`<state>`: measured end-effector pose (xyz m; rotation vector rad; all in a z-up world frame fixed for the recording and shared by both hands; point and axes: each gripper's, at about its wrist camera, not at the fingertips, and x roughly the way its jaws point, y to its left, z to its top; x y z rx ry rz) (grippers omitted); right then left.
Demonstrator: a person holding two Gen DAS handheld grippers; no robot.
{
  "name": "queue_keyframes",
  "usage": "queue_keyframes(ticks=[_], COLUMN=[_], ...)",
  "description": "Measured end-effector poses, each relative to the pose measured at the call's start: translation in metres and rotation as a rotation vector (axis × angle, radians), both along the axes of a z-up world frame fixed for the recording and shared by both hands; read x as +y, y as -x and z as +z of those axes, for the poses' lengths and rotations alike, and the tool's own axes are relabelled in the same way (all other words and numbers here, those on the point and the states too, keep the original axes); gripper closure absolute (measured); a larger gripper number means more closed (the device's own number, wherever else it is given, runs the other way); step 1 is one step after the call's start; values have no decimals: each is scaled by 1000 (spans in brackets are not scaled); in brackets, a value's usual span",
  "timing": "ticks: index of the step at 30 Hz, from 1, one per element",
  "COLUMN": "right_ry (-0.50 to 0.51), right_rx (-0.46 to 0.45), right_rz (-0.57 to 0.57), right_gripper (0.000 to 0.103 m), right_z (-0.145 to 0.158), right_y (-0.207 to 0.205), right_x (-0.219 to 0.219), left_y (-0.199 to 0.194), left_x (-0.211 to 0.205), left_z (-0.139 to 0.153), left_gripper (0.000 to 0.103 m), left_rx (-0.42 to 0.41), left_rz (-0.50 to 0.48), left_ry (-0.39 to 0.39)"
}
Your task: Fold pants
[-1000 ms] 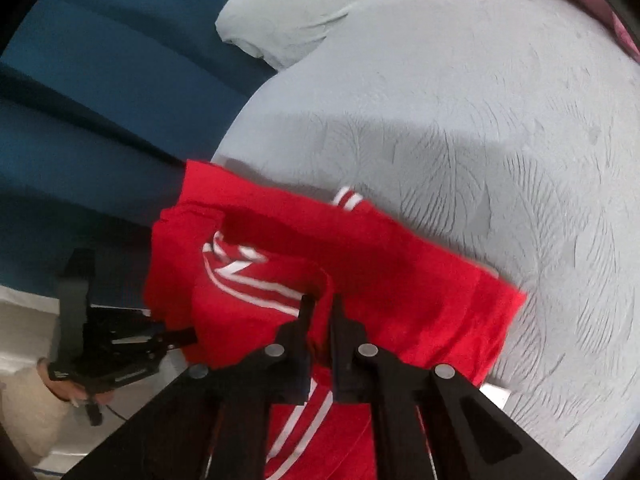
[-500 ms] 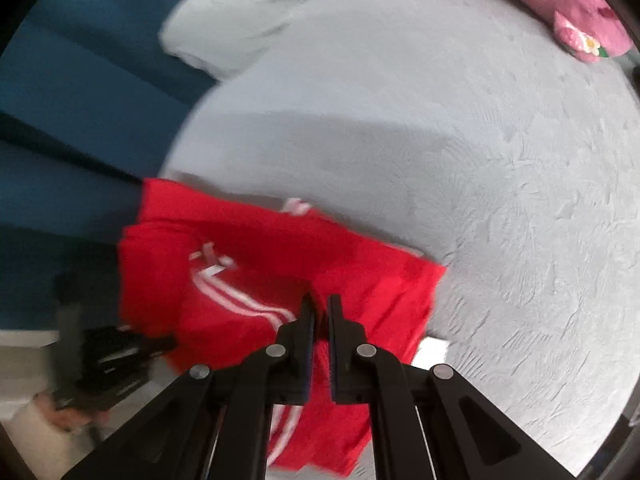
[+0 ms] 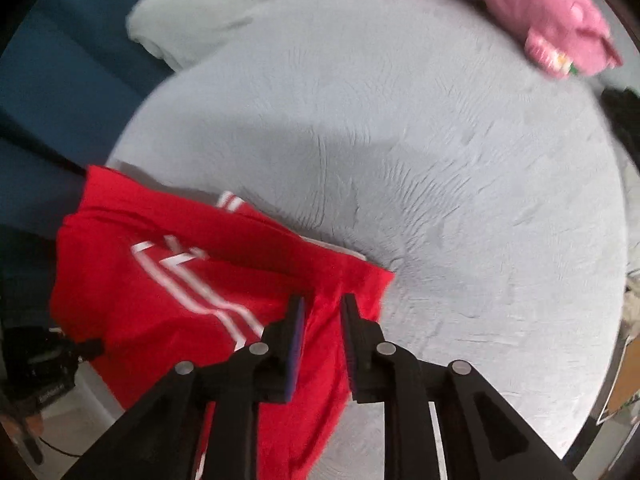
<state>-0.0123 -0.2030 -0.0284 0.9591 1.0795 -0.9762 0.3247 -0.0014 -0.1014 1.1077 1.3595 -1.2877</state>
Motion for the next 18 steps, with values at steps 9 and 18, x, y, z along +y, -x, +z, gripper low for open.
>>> queue_keyframes(ticks=[9, 18], right_ry=[-154, -331], right_rx=[-362, -565], right_rz=[-125, -155], right_gripper=[59, 59], right_z=[24, -10], right_y=[28, -27], right_x=[97, 149], left_y=[-3, 1], left_x=[8, 11], left_z=[24, -1], left_gripper=[84, 81], left_rx=[-5, -34], left_rz=[13, -15], left_ry=[29, -6])
